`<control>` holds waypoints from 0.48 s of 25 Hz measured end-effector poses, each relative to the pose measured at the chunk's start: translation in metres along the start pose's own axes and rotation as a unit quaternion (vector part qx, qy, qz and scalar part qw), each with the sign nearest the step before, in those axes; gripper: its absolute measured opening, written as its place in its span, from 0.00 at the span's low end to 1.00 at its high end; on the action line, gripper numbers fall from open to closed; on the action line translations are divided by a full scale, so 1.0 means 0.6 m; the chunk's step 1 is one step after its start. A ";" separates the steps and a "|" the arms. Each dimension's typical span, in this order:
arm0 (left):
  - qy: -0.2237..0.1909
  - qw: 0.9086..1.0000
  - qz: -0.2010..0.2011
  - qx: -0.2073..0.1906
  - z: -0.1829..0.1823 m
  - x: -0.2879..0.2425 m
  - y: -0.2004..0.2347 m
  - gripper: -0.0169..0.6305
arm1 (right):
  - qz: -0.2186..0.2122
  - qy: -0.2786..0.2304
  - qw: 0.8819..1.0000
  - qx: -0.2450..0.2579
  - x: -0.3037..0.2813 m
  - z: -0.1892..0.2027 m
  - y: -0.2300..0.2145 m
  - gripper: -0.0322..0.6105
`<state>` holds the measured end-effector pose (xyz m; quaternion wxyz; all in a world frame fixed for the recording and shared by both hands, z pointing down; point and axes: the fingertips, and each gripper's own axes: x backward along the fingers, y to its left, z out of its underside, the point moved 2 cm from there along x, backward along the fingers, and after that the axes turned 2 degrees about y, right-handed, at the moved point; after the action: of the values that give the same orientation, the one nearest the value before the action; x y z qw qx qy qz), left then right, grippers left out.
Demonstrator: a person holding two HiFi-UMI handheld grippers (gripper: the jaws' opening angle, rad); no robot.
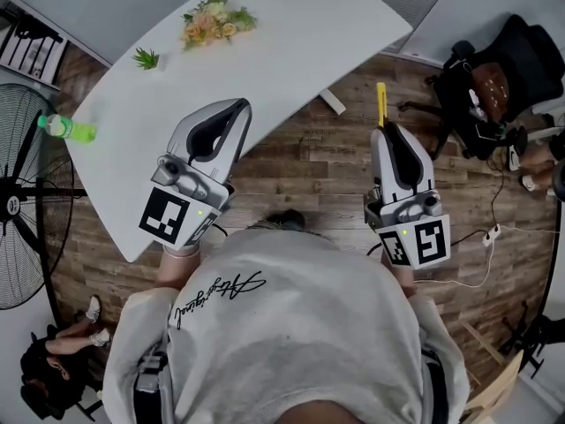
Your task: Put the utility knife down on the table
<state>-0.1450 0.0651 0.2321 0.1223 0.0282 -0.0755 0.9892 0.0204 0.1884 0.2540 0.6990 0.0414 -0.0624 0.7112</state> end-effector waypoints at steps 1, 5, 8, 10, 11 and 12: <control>0.000 1.000 0.000 0.000 0.000 -0.004 -0.002 0.02 | -0.001 0.000 1.000 -0.001 0.001 0.001 -0.004 0.16; 0.004 1.000 0.001 0.000 0.003 -0.016 -0.011 0.02 | -0.007 0.002 1.000 -0.005 0.000 0.006 -0.018 0.16; 0.014 1.000 0.002 0.005 0.013 -0.021 -0.014 0.02 | -0.009 0.005 1.000 -0.009 -0.003 0.012 -0.023 0.16; 0.016 1.000 -0.001 0.010 0.018 -0.027 -0.010 0.02 | -0.008 0.006 1.000 -0.011 -0.007 0.015 -0.028 0.16; 0.016 1.000 -0.002 0.013 0.019 -0.032 -0.006 0.02 | -0.008 0.007 1.000 -0.011 -0.011 0.018 -0.032 0.16; 0.016 1.000 -0.003 0.012 0.022 -0.037 -0.002 0.02 | -0.008 0.007 1.000 -0.011 -0.016 0.020 -0.037 0.16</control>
<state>-0.1225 0.0590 0.2436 0.1257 0.0144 -0.0615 0.9901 0.0425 0.1778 0.2650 0.7056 0.0295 -0.0647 0.7050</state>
